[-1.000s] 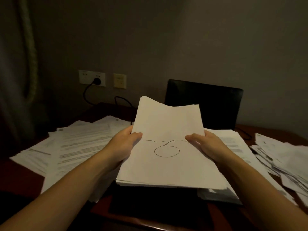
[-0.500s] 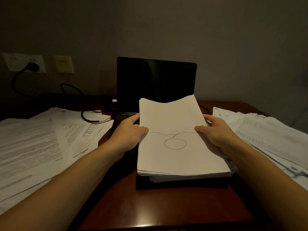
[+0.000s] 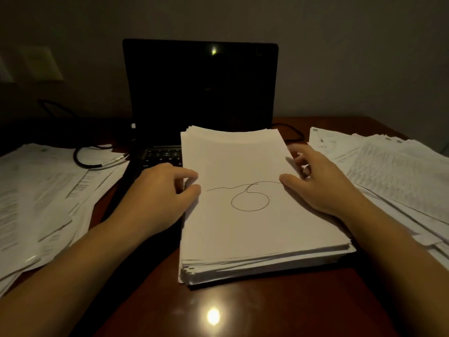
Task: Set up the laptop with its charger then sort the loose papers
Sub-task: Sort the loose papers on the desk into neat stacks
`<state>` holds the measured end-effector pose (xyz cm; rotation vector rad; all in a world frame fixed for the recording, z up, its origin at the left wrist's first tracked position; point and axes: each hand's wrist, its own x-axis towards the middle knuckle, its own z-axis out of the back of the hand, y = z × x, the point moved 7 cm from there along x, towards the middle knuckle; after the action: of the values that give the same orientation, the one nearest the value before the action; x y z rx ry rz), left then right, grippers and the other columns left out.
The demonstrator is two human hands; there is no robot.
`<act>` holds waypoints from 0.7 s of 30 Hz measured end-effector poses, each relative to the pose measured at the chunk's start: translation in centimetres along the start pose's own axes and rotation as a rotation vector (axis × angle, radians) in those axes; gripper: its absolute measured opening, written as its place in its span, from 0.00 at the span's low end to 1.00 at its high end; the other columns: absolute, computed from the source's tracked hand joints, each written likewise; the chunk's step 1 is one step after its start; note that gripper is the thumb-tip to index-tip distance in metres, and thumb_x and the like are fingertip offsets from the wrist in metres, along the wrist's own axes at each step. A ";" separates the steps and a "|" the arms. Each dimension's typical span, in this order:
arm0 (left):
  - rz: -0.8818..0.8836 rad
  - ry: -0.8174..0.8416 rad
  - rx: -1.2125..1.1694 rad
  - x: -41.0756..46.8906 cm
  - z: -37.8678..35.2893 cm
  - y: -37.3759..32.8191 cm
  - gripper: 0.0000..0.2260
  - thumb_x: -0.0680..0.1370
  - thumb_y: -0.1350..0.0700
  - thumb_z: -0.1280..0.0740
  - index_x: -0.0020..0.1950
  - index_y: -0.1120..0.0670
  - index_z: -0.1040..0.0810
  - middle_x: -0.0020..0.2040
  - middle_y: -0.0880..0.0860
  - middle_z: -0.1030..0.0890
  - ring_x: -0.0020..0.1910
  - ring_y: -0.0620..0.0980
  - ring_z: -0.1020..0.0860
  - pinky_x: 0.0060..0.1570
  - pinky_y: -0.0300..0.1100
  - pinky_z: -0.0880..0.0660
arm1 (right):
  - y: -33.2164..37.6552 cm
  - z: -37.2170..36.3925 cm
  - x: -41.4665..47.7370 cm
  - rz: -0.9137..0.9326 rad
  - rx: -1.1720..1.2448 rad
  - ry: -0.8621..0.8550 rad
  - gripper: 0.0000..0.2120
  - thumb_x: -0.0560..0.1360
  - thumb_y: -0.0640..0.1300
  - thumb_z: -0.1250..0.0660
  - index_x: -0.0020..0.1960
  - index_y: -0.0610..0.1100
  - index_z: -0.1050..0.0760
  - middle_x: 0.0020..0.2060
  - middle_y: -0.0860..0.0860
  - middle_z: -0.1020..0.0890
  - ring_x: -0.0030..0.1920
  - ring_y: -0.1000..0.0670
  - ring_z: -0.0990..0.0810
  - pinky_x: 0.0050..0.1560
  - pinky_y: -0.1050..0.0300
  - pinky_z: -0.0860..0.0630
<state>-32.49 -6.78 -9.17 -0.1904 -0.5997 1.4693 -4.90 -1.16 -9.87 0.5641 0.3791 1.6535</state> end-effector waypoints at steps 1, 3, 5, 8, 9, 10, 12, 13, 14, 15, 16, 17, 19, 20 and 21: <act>0.005 0.002 0.031 0.0 0.2 0.0 0.16 0.80 0.46 0.34 0.67 0.45 0.22 0.43 0.43 0.25 0.40 0.41 0.25 0.40 0.28 0.34 | 0.0 -0.2 0.1 0.009 -0.031 0.019 0.25 0.78 0.56 0.32 0.73 0.54 0.32 0.70 0.50 0.28 0.66 0.45 0.26 0.65 0.47 0.26; 0.013 0.001 0.078 -0.1 0.3 -0.2 0.16 0.80 0.44 0.34 0.67 0.44 0.22 0.45 0.41 0.27 0.41 0.41 0.27 0.39 0.29 0.36 | -0.1 -0.6 0.1 0.010 -0.079 0.053 0.22 0.79 0.58 0.34 0.70 0.55 0.30 0.71 0.50 0.30 0.68 0.45 0.29 0.68 0.41 0.28; 0.016 0.009 0.097 -0.2 0.2 -0.3 0.16 0.80 0.44 0.35 0.67 0.43 0.23 0.48 0.42 0.28 0.42 0.41 0.28 0.40 0.31 0.36 | 0.0 -0.6 0.1 0.009 -0.095 0.057 0.22 0.79 0.59 0.35 0.71 0.56 0.30 0.73 0.50 0.31 0.71 0.45 0.32 0.70 0.39 0.30; 0.012 0.013 0.087 -0.1 0.1 -0.1 0.16 0.79 0.42 0.35 0.67 0.42 0.24 0.52 0.43 0.28 0.43 0.41 0.28 0.43 0.35 0.33 | 0.5 -0.3 -0.4 0.027 -0.117 0.062 0.25 0.78 0.61 0.36 0.73 0.56 0.31 0.75 0.51 0.34 0.74 0.46 0.36 0.71 0.42 0.33; 0.013 0.011 0.079 -0.1 0.0 0.1 0.16 0.79 0.42 0.35 0.66 0.41 0.24 0.53 0.43 0.29 0.45 0.42 0.28 0.45 0.37 0.32 | 0.7 -0.2 -0.6 0.032 -0.126 0.061 0.25 0.78 0.62 0.36 0.73 0.57 0.32 0.76 0.52 0.35 0.75 0.46 0.37 0.71 0.42 0.34; 0.018 0.007 0.069 -0.2 0.0 0.3 0.17 0.79 0.41 0.35 0.67 0.41 0.24 0.54 0.42 0.30 0.47 0.42 0.28 0.48 0.38 0.32 | 1.0 -0.2 -0.8 0.041 -0.142 0.062 0.26 0.78 0.63 0.37 0.74 0.57 0.32 0.77 0.53 0.37 0.76 0.46 0.39 0.72 0.41 0.35; 0.027 0.002 0.043 -0.4 0.1 0.7 0.18 0.79 0.40 0.36 0.68 0.40 0.25 0.57 0.42 0.31 0.53 0.43 0.29 0.51 0.40 0.30 | 2.4 -0.2 -1.3 0.093 -0.213 0.067 0.29 0.77 0.65 0.38 0.76 0.58 0.35 0.79 0.54 0.41 0.78 0.46 0.43 0.75 0.38 0.39; 0.029 0.003 0.029 -0.5 0.2 0.8 0.19 0.79 0.40 0.36 0.69 0.41 0.26 0.59 0.43 0.30 0.57 0.44 0.29 0.54 0.41 0.30 | 3.4 -0.3 -1.5 0.134 -0.263 0.074 0.30 0.77 0.66 0.39 0.76 0.59 0.36 0.80 0.54 0.43 0.79 0.46 0.45 0.75 0.38 0.41; 0.031 0.000 0.016 -0.7 0.3 0.9 0.20 0.79 0.40 0.36 0.70 0.41 0.27 0.62 0.44 0.29 0.61 0.46 0.30 0.58 0.43 0.30 | 4.6 -0.4 -1.8 0.178 -0.301 0.084 0.30 0.77 0.66 0.41 0.77 0.59 0.37 0.80 0.55 0.44 0.79 0.46 0.46 0.75 0.39 0.41; 0.033 -0.009 0.007 -0.8 0.6 1.0 0.21 0.79 0.40 0.36 0.72 0.42 0.29 0.65 0.46 0.29 0.65 0.48 0.31 0.62 0.46 0.30 | 6.0 -0.6 -2.1 0.219 -0.318 0.099 0.30 0.78 0.66 0.41 0.77 0.59 0.38 0.80 0.54 0.44 0.79 0.47 0.45 0.75 0.40 0.41; 0.038 -0.020 0.004 -0.9 0.9 1.1 0.23 0.79 0.40 0.37 0.74 0.42 0.31 0.68 0.47 0.29 0.68 0.50 0.32 0.66 0.50 0.31 | 7.4 -0.9 -2.4 0.256 -0.314 0.118 0.29 0.79 0.65 0.42 0.77 0.58 0.38 0.80 0.54 0.44 0.79 0.48 0.45 0.75 0.42 0.40; 0.046 -0.030 0.010 -1.0 1.3 1.2 0.25 0.79 0.39 0.37 0.75 0.42 0.33 0.70 0.48 0.30 0.70 0.51 0.33 0.69 0.53 0.33 | 8.8 -1.4 -2.8 0.290 -0.297 0.140 0.28 0.80 0.64 0.42 0.77 0.58 0.38 0.80 0.54 0.43 0.79 0.48 0.44 0.75 0.44 0.40; 0.067 -0.035 0.044 -1.5 2.0 1.7 0.26 0.80 0.39 0.38 0.77 0.43 0.37 0.72 0.49 0.31 0.72 0.52 0.36 0.71 0.54 0.36 | 11.7 -2.5 -3.6 0.353 -0.271 0.175 0.27 0.81 0.62 0.42 0.78 0.56 0.38 0.79 0.54 0.41 0.78 0.50 0.43 0.75 0.48 0.40; 0.079 -0.035 0.068 -1.9 2.4 2.1 0.27 0.80 0.39 0.39 0.78 0.42 0.38 0.73 0.49 0.32 0.74 0.51 0.37 0.72 0.53 0.39 | 13.1 -3.3 -3.9 0.387 -0.281 0.181 0.27 0.81 0.62 0.42 0.78 0.56 0.38 0.79 0.53 0.40 0.78 0.51 0.42 0.75 0.49 0.40; 0.092 -0.035 0.096 -2.3 2.8 2.7 0.27 0.80 0.38 0.39 0.78 0.42 0.40 0.74 0.49 0.33 0.75 0.51 0.39 0.72 0.53 0.41 | 14.4 -4.1 -4.2 0.418 -0.300 0.184 0.26 0.81 0.61 0.42 0.77 0.55 0.37 0.78 0.53 0.38 0.77 0.51 0.41 0.75 0.51 0.40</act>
<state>-36.17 -9.38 -8.73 -0.1184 -0.5535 1.5892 -18.65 -7.33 -6.01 0.2750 0.1432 2.1276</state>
